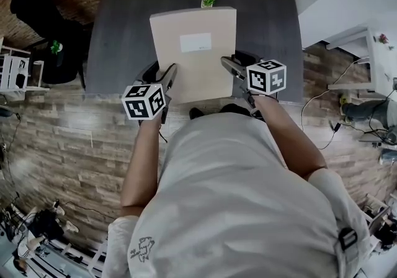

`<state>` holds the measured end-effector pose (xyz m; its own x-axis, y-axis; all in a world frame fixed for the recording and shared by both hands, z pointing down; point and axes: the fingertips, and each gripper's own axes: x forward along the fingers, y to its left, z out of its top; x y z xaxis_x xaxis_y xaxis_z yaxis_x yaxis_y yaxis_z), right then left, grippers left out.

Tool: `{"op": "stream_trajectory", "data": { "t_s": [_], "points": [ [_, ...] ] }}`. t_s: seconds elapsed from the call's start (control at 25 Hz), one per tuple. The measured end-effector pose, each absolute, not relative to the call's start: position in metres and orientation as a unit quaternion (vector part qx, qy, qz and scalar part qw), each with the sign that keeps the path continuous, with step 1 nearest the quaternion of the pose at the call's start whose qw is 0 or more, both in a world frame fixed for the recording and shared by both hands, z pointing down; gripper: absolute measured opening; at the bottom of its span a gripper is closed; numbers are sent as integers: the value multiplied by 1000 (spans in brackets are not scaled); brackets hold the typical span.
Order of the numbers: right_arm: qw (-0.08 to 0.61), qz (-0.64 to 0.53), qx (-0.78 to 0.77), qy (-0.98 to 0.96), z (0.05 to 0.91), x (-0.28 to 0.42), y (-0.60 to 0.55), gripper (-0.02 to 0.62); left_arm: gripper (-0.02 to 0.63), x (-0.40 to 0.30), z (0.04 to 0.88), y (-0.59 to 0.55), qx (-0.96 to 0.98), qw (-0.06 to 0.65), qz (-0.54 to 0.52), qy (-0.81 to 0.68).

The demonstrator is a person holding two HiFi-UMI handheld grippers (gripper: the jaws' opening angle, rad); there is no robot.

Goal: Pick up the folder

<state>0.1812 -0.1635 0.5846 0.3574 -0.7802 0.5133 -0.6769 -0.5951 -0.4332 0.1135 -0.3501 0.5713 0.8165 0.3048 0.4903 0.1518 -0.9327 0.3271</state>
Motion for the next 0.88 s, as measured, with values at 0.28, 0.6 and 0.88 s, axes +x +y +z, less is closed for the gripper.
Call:
{"op": "stream_trajectory", "data": {
  "t_s": [0.28,0.6,0.88],
  "points": [
    [72,-350,-817,453,579,185,-135,218,241,115,563,-321,945,133,278,109],
    [77,-353,-811,459,578,184,-73,216,241,109,559,-258,945,131,285,95],
    [86,-354,-806,467,583,168,-17,216,241,91,561,-199,945,130,287,87]
  ]
}}
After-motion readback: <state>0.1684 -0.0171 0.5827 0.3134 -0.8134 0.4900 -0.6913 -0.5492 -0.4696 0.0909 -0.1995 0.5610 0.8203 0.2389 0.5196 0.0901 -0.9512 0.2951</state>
